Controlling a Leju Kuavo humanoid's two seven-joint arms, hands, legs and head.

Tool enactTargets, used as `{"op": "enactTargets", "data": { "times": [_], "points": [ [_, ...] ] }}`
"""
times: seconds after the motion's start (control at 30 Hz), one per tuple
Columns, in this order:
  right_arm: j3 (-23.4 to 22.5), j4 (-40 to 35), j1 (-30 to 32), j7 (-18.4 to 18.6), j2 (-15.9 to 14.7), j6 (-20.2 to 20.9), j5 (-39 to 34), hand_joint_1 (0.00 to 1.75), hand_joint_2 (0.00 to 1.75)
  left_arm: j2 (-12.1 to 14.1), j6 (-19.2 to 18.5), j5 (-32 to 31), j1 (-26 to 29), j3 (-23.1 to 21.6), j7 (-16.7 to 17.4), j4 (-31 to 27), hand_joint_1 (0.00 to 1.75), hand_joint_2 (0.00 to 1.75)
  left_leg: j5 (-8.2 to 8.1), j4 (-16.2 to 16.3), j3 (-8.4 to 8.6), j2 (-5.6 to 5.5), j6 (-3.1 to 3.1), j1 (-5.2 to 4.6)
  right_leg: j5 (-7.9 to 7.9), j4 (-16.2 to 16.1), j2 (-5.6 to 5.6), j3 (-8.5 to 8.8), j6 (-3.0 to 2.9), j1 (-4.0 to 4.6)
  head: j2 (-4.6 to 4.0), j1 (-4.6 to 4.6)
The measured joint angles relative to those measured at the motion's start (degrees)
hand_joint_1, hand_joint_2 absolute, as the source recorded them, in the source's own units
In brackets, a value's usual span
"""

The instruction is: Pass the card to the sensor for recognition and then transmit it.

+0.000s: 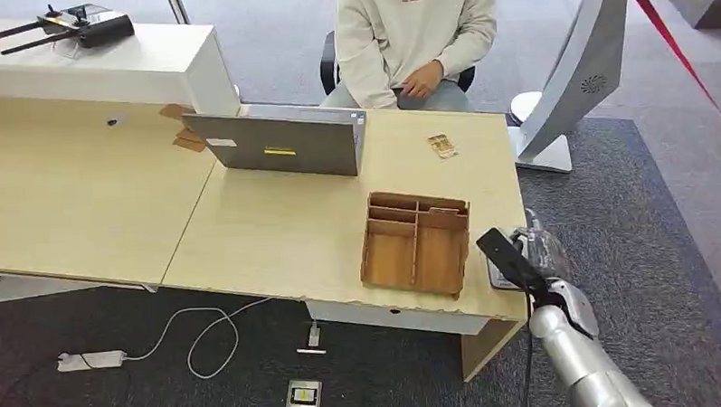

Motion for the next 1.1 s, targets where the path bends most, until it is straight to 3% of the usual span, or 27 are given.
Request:
{"op": "enactTargets", "data": {
  "times": [0.27, 0.57, 0.87, 1.1],
  "points": [
    [-0.02, 0.31, -0.01, -0.11, -0.13, -0.74, -0.26, 1.75, 1.75, 0.00, 0.06, -0.15, 0.09, 0.02, 0.00, 0.00, 0.00, 0.00, 0.00, 0.00, 0.01, 0.00, 0.00, 0.00, 0.00, 0.00, 0.00, 0.01, 0.00, 0.00, 0.00, 0.00],
    [-1.44, -2.52, -2.61, -2.45, -1.82, -4.85, -3.43, 1.75, 1.75, 0.00, 0.09, -1.07, 0.19, 0.02, -0.70, 0.00, 0.00, 0.00, 0.03, 0.02, -0.07, 0.01, 0.03, -0.07, 0.07, 0.03, 0.01, -0.09, 0.02, -0.06, 0.00, -0.02],
    [-3.67, -8.78, -7.57, -2.14, -4.57, -4.13, -3.61, 1.75, 1.75, -0.07, 0.07, -2.12, 0.11, 0.02, -1.31, 0.00, 0.00, 0.00, 0.03, 0.02, -0.10, 0.01, 0.03, -0.06, 0.07, 0.02, 0.00, -0.10, 0.02, -0.05, 0.00, 0.00],
    [-4.11, -13.88, -10.53, 0.02, -5.16, -0.57, -1.29, 1.75, 1.75, -0.20, -0.94, -3.87, -0.58, -0.02, -1.49, 0.00, 0.00, 0.00, 0.03, 0.01, -0.09, 0.01, 0.02, -0.04, 0.07, 0.03, 0.00, -0.09, 0.02, -0.03, 0.00, 0.00]
  ]
}}
